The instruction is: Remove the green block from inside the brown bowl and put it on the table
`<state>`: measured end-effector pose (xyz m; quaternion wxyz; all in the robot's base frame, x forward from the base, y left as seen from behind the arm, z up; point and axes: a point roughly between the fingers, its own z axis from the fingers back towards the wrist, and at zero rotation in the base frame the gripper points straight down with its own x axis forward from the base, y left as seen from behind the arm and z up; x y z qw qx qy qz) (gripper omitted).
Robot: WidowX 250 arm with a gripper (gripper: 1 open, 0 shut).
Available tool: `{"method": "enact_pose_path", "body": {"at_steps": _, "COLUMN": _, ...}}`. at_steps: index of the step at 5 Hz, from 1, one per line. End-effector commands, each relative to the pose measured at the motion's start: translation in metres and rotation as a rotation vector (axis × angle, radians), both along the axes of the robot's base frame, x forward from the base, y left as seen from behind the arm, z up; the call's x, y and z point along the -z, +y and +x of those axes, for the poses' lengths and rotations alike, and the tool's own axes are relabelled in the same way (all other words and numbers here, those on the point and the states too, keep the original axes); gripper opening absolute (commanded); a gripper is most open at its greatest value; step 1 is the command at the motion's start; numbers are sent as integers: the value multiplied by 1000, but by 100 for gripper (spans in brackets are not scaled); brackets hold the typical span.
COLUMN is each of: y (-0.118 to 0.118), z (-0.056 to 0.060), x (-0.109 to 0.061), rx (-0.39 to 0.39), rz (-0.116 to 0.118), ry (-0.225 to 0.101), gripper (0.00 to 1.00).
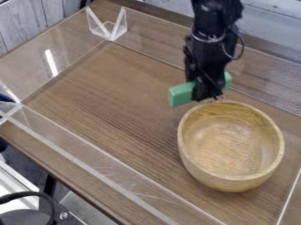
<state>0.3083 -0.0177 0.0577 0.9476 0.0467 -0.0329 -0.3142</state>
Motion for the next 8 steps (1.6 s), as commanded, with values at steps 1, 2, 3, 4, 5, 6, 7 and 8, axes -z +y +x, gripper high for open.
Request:
{"method": "enact_pose_path", "body": {"at_steps": 1, "y": 9, "z": 24, "x": -17, "rx": -25, "rz": -10, "ry": -53, "gripper": 0}}
{"method": "enact_pose_path", "body": {"at_steps": 2, "y": 9, "z": 26, "x": -25, "rx": -71, "rz": -28, "ry": -69, "gripper": 0}}
{"method": "enact_pose_path", "body": {"at_steps": 3, "y": 8, "z": 27, "x": -34, "rx": -114, "rz": -45, "ry": -83, "gripper": 0}}
{"method": "enact_pose_path", "body": {"at_steps": 4, "y": 13, "z": 21, "x": -40, "rx": -180, "rz": -56, "ry": -89, "gripper": 0}}
{"method": "enact_pose_path", "body": {"at_steps": 5, "y": 32, "z": 20, "x": -38, "rx": -280, "rz": -63, "ry": -86, "gripper": 0}}
{"method": "enact_pose_path", "body": {"at_steps": 6, "y": 18, "z": 36, "x": -37, "rx": -322, "rz": -92, "ry": -122, "gripper": 0}}
{"method": "enact_pose_path", "body": {"at_steps": 7, "y": 45, "z": 31, "x": -41, "rx": -323, "rz": -75, "ry": -114, "gripper": 0}}
{"method": "enact_pose_path", "body": {"at_steps": 8, "y": 80, "z": 27, "x": -42, "rx": -340, "rz": -59, "ry": -105, "gripper": 0}}
